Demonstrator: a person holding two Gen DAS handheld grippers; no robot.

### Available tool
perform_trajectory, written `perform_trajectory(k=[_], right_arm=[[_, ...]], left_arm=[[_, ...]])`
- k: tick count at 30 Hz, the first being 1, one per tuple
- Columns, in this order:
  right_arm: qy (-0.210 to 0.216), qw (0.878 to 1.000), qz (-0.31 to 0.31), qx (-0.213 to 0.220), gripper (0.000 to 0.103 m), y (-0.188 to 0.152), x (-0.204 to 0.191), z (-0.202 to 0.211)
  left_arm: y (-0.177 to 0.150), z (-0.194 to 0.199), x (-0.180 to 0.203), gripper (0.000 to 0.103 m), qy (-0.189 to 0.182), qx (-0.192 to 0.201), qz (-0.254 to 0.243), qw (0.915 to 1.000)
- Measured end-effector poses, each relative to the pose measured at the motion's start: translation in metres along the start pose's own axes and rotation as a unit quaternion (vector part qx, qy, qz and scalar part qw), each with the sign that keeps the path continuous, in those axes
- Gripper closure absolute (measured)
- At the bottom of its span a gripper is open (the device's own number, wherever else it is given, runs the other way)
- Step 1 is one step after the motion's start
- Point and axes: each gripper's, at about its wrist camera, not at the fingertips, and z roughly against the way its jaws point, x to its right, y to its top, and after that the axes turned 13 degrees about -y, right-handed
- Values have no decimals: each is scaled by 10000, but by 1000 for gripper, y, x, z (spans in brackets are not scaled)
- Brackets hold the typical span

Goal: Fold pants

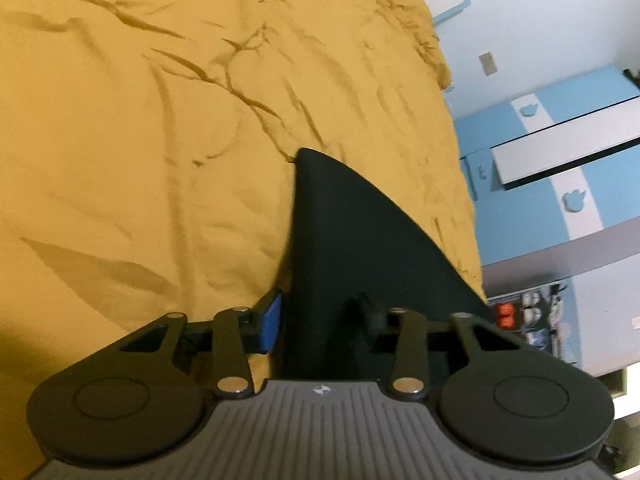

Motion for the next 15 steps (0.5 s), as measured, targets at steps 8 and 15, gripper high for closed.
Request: perform_trajectory(k=[8, 15], right_arm=[[124, 9996, 100, -249, 75, 16, 7, -19], [227, 9952, 925, -227, 97, 61, -6, -37]], left_arm=[[-1, 13, 26, 92, -228, 362, -121, 9990], [19, 11, 101, 93, -144, 270, -603, 9977]])
